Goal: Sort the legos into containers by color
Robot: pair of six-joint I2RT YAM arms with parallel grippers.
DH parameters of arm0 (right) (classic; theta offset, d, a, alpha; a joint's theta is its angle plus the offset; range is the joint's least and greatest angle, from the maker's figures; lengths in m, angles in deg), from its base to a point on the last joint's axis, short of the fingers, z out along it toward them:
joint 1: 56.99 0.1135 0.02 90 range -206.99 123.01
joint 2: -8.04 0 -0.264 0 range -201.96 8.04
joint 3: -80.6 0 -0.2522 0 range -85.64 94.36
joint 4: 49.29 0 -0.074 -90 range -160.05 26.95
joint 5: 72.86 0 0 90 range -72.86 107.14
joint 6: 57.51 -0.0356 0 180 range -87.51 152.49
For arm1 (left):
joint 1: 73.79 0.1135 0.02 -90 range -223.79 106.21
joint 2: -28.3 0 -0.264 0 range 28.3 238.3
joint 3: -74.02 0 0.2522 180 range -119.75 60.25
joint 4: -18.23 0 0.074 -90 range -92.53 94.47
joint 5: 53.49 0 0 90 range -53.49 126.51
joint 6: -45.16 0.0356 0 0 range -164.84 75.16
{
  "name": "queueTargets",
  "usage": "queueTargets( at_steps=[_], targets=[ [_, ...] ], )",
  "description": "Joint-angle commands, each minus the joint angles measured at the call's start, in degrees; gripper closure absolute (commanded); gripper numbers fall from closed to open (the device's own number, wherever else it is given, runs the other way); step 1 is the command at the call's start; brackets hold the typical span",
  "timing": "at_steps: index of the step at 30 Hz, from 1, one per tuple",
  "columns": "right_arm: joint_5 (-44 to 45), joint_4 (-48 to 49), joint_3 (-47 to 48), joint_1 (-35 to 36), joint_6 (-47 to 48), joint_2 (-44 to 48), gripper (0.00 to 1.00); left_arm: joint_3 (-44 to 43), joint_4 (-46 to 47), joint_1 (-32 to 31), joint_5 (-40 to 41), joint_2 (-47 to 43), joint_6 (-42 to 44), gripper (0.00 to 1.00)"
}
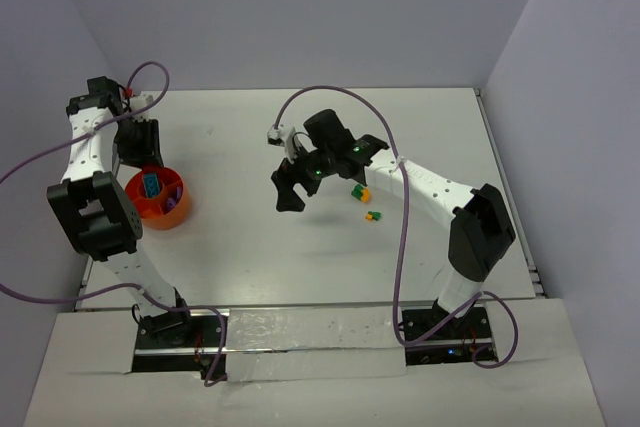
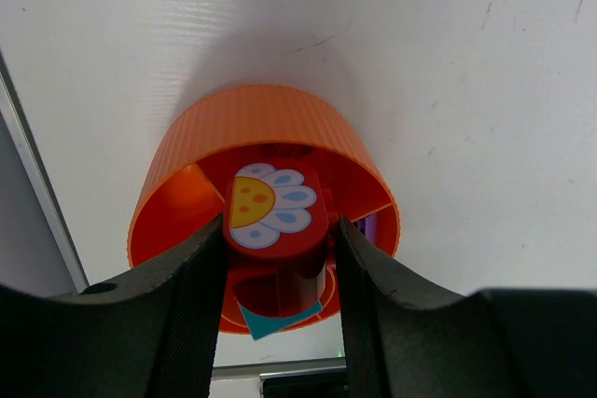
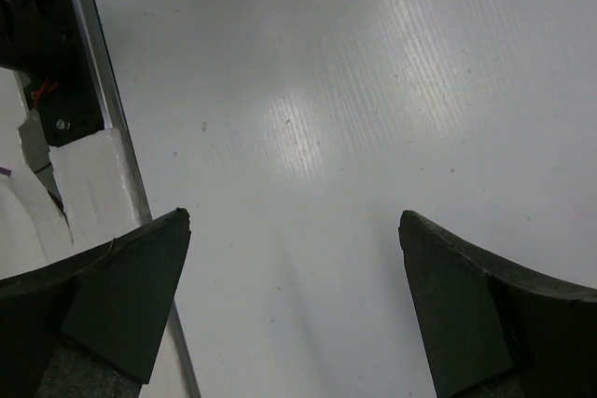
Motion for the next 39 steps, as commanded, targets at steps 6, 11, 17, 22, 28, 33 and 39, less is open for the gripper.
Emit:
queueTargets(
  at_steps=[6, 11, 17, 22, 28, 33, 39],
  targets=[
    [-0.8, 0.4, 0.5, -0.6, 1.1, -0.1, 0.00, 1.9, 2.5, 0.5, -0.3, -0.2, -0.4, 1.00],
    [-0.8, 0.4, 0.3, -0.7, 1.2, 0.0, 0.00, 2.5, 3.1, 0.5, -1.2, -0.3, -0.7, 0.94],
    [-1.2, 0.1, 0.0, -0.7, 1.3, 0.2, 0.00, 1.5, 2.9, 0.7, -1.1, -1.5, -0.7, 0.98],
    [-1.7, 0.2, 0.2, -0.7, 1.2, 0.0, 0.00, 0.4, 3.1, 0.7, 0.8, -3.1, -0.6, 0.99],
    [-1.6, 0.1, 0.1, -0.7, 1.3, 0.1, 0.00, 0.5, 3.1, 0.9, 1.3, -3.8, -0.6, 1.00],
    [-1.6, -0.1, -0.1, -0.7, 1.4, 0.2, 0.00, 0.0, 3.1, 1.2, 1.4, -4.1, -0.6, 1.00],
    [-1.7, 0.0, -0.1, -0.7, 1.4, 0.1, 0.00, 2.0, 3.6, 1.3, 1.9, -4.3, -0.4, 1.00]
  ],
)
